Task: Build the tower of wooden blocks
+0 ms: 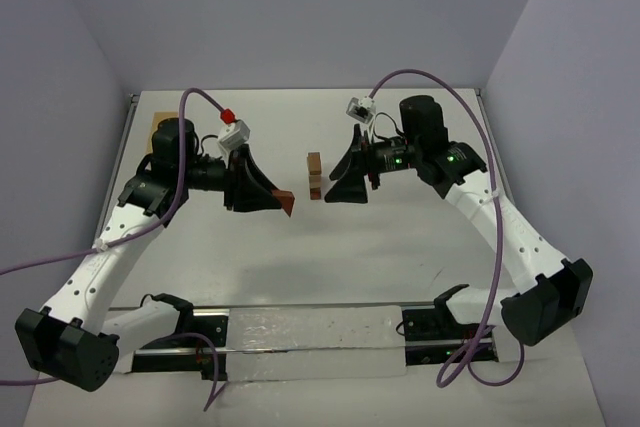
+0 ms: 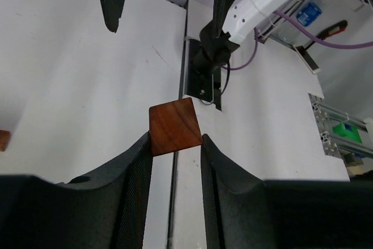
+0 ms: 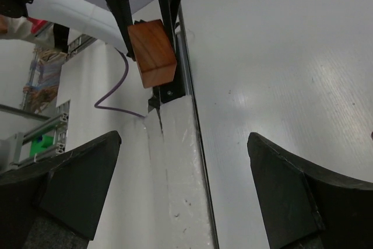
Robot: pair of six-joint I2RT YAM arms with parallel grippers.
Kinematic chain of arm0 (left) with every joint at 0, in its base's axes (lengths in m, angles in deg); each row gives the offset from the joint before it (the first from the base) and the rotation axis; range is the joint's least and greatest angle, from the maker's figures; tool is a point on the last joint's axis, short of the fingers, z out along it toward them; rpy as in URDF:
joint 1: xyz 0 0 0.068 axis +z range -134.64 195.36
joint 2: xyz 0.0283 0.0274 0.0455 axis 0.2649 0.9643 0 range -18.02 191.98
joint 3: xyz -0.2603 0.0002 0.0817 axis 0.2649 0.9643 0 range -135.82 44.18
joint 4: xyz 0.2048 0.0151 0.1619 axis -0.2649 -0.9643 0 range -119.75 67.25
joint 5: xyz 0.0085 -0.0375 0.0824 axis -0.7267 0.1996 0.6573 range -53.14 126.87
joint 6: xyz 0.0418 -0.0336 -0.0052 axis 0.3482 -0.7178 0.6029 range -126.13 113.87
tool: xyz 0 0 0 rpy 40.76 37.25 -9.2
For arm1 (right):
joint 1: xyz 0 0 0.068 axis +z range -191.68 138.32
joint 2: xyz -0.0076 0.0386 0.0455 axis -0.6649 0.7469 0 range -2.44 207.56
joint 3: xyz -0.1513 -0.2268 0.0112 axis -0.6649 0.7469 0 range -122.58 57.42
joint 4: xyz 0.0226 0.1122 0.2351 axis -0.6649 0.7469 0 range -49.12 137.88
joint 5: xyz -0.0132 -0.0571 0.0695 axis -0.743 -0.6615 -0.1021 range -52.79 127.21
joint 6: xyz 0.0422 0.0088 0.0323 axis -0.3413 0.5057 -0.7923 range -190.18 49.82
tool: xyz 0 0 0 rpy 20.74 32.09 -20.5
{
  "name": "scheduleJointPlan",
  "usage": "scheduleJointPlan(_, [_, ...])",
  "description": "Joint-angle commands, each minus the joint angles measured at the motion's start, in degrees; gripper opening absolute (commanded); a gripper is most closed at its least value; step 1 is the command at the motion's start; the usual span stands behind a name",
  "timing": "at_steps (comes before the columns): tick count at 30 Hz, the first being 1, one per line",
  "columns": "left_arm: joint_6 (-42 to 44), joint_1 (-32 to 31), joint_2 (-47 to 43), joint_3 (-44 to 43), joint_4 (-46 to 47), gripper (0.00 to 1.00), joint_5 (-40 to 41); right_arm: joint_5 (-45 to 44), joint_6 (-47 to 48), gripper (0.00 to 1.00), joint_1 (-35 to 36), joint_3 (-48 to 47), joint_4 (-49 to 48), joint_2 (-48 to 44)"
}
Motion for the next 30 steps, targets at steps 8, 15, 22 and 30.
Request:
scheduleJointPlan(8, [-4.1,-0.1,-0.7,1.7,9.0,0.00,-6.5,-5.2,-6.8,0.93,6.4,-7.9,-5.0,6.1])
scheduleJointPlan(15, [-4.6,-0.1,-0.9,2.0,9.9,0.00,-6.3,-5.0,-7.9,0.92,9.1,-9.9,-5.1,8.9])
scheduleJointPlan(22, [-5.9,-0.1,-0.9,2.5,11.4,0.00,-6.2,0.8,-8.9,0.90,9.8,-8.9,-9.1,7.9])
scheduleJointPlan(30, [-14.8,-0.1,-1.0,4.7,21.3,0.00,-7.8,1.2,-8.8,0.91,10.4,-5.6,-13.3,5.4])
